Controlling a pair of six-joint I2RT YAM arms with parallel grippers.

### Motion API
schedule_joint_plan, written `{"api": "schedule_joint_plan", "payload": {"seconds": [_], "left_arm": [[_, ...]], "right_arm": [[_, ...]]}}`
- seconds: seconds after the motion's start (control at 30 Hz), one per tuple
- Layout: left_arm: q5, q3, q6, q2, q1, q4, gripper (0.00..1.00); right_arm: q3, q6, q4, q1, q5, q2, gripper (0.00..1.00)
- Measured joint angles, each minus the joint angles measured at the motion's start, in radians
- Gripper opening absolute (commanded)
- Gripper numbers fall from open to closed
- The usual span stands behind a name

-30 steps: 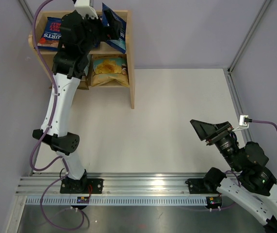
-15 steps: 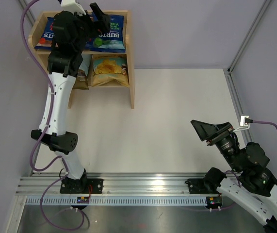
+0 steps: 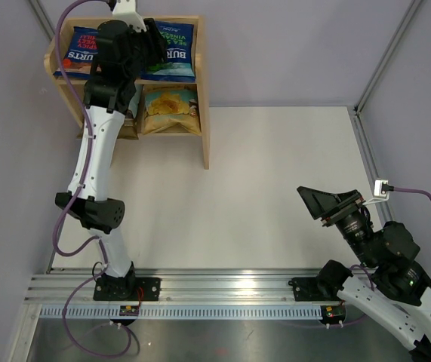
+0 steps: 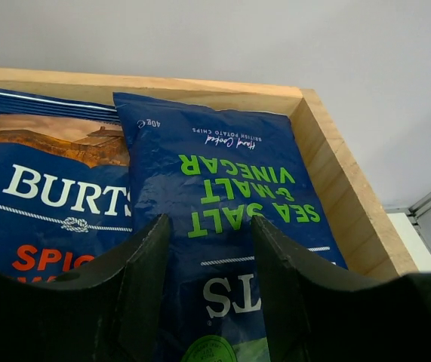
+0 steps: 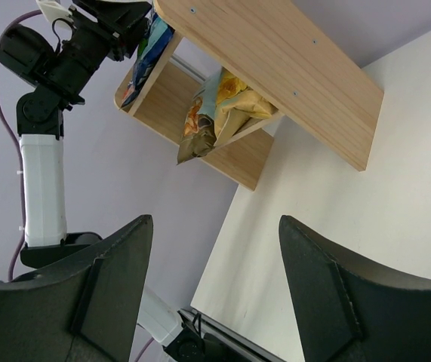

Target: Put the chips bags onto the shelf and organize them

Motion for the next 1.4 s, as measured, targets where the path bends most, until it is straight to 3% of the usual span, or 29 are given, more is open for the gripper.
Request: {"api": "schedule_joint_plan", "payload": {"seconds": [0.37,0.6,0.73,0.77,0.83,0.87,1.23,1.4], "left_arm": [[0.135,0.0,0.01,0.036,0.032,0.005,0.47],[0.16,0.0,0.003,0.052,0.033,0.016,0.52],[0.169,0.0,-0.01,0.05,0.033,0.024,0.68],[0.169,0.0,-0.014,0.047,0.033,0.024,0.79],[0.164,0.0,-0.019,0.037,0.033,0.024,0.88],[0.157,0.0,-0.025,0.03,0.034,0.024,0.99],[0.096,-0.015,-0.061,-0.151,0.097,-0.045,0.99],[0.045,-0.246,-0.061,-0.392,0.095,-0.103,0.99]], "right_arm": [[0.0,-0.012,-0.006,0.0,0.012,-0.027,0.76],[0.0,-0.021,-0.027,0.0,0.02,-0.027,0.76],[0.0,-0.031,-0.027,0.0,0.021,-0.022,0.76],[0.0,-0.034,-0.028,0.0,0.021,-0.016,0.76],[0.01,-0.05,-0.042,0.0,0.022,0.01,0.77],[0.022,-0.061,-0.053,0.0,0.02,0.034,0.77],[0.182,-0.245,-0.149,0.0,-0.035,0.36,0.83],[0.261,-0.309,-0.218,0.0,0.027,0.465,0.84]]}}
